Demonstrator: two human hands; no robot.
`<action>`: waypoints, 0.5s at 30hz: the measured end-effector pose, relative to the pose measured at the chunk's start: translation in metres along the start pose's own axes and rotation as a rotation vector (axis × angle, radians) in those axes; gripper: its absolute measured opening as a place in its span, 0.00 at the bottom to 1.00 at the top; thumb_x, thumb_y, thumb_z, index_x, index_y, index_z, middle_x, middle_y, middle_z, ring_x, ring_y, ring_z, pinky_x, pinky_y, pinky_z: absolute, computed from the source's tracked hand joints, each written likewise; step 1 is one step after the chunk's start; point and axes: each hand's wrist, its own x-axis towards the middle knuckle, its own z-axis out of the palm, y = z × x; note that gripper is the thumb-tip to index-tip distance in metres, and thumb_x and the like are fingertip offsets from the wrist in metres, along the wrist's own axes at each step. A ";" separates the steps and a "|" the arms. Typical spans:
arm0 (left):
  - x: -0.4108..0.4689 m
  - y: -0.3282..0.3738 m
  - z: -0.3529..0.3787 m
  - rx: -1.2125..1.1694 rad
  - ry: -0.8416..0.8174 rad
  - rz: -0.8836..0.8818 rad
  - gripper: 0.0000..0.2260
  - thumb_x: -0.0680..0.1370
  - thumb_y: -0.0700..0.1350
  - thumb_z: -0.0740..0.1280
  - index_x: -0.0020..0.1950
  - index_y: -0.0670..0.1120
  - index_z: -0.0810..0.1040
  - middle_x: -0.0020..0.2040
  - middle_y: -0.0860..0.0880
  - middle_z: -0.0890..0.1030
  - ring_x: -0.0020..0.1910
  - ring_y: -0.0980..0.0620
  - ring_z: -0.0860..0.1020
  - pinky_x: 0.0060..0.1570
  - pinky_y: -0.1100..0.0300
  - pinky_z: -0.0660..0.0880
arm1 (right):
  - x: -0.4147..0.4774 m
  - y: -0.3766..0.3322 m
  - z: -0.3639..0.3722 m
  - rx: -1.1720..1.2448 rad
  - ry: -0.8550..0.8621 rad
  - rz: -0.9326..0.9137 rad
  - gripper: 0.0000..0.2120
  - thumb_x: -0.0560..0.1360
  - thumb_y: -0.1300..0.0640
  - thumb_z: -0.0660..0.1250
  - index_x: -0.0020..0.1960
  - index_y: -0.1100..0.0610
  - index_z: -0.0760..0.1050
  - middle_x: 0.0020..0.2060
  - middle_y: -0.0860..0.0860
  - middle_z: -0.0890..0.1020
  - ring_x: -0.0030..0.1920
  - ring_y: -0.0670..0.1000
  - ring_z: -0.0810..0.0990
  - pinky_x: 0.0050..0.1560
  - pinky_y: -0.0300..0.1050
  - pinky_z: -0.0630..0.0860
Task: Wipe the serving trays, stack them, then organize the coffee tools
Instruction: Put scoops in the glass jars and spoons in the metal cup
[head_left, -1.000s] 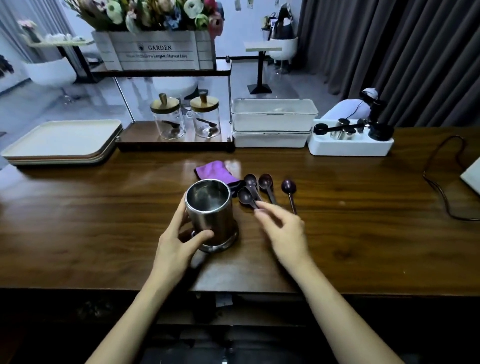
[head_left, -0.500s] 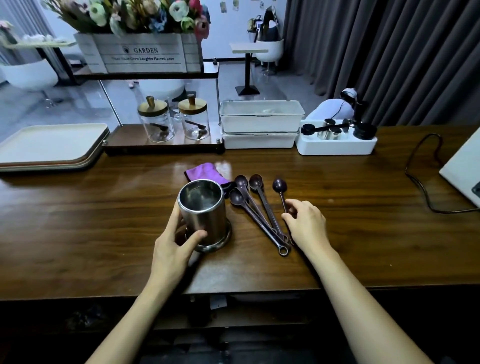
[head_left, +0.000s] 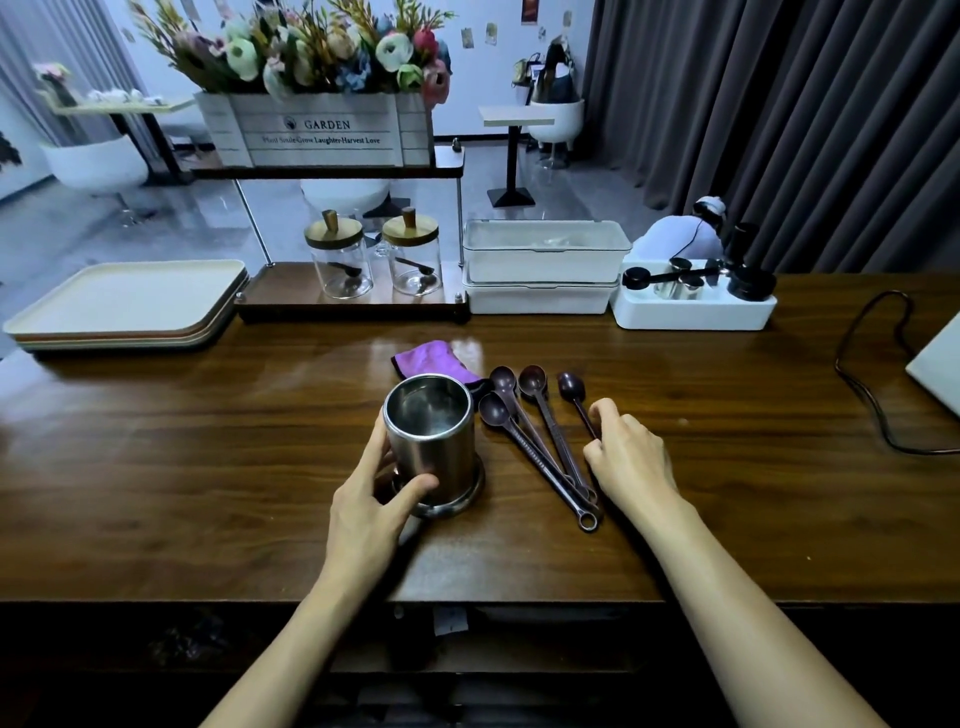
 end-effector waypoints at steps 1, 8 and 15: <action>0.000 0.000 0.000 -0.001 0.004 -0.001 0.40 0.73 0.45 0.78 0.79 0.64 0.63 0.53 0.79 0.76 0.58 0.74 0.76 0.59 0.72 0.69 | 0.000 0.002 0.000 0.023 0.000 -0.015 0.14 0.80 0.58 0.61 0.65 0.50 0.65 0.48 0.53 0.78 0.45 0.55 0.79 0.44 0.54 0.81; 0.000 0.002 0.001 -0.002 0.004 0.001 0.39 0.73 0.43 0.78 0.79 0.63 0.64 0.52 0.82 0.75 0.58 0.76 0.75 0.58 0.78 0.68 | 0.002 0.011 -0.003 0.364 -0.057 0.033 0.13 0.81 0.57 0.60 0.55 0.41 0.78 0.52 0.43 0.79 0.41 0.46 0.79 0.43 0.46 0.79; -0.001 0.004 0.001 0.005 0.010 -0.002 0.39 0.73 0.43 0.78 0.78 0.63 0.64 0.51 0.82 0.75 0.57 0.77 0.75 0.56 0.79 0.68 | -0.003 0.001 -0.022 0.746 -0.043 -0.024 0.17 0.79 0.61 0.63 0.57 0.41 0.80 0.41 0.51 0.82 0.42 0.59 0.82 0.40 0.52 0.80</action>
